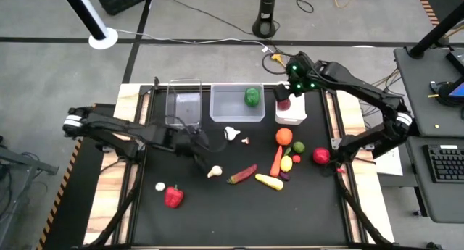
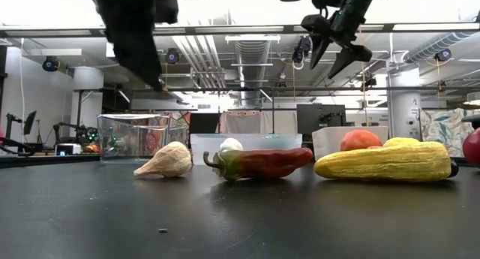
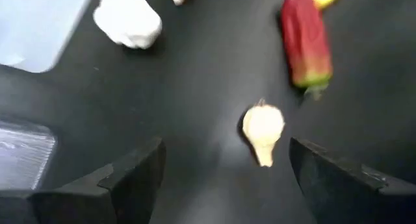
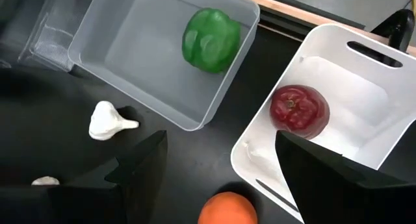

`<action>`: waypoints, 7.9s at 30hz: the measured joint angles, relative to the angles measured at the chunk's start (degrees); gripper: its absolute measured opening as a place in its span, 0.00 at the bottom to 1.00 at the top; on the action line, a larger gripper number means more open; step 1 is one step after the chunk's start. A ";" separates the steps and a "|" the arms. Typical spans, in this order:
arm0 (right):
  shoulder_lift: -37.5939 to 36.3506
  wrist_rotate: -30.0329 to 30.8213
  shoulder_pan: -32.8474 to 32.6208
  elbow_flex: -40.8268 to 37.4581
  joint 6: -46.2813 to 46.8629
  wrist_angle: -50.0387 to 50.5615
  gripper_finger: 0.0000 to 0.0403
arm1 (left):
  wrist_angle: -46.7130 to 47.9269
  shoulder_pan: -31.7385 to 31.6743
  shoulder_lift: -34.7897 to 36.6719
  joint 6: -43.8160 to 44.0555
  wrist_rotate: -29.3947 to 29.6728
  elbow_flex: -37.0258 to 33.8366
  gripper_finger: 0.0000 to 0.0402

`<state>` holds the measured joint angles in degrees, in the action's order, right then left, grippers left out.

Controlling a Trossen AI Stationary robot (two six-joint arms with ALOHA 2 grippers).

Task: Sort produce into baskets
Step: Put the middle white garlic into the transparent bin, then put the yellow lemon into the white bin

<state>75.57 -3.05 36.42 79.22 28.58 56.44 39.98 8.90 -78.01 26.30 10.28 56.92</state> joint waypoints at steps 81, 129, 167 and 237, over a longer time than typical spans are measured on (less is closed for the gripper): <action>-2.43 -1.93 -1.04 -0.17 -1.65 1.67 0.69 | -6.05 -35.85 -13.89 -20.58 -8.92 22.22 0.09; -2.98 -5.04 -1.07 -0.17 -0.81 3.98 0.69 | 30.58 -41.27 -46.36 -27.40 0.83 58.69 0.46; -3.06 -5.95 -36.71 -10.01 42.78 15.70 0.83 | 3.32 -26.92 7.28 -9.98 -11.84 21.06 0.41; -3.71 -2.14 -40.48 -34.98 49.24 -15.92 0.50 | 1.43 -26.92 14.14 -7.67 -10.67 16.44 0.41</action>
<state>71.86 -5.19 -4.07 44.24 77.81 40.51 41.41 -18.02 -63.88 18.63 -0.38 73.36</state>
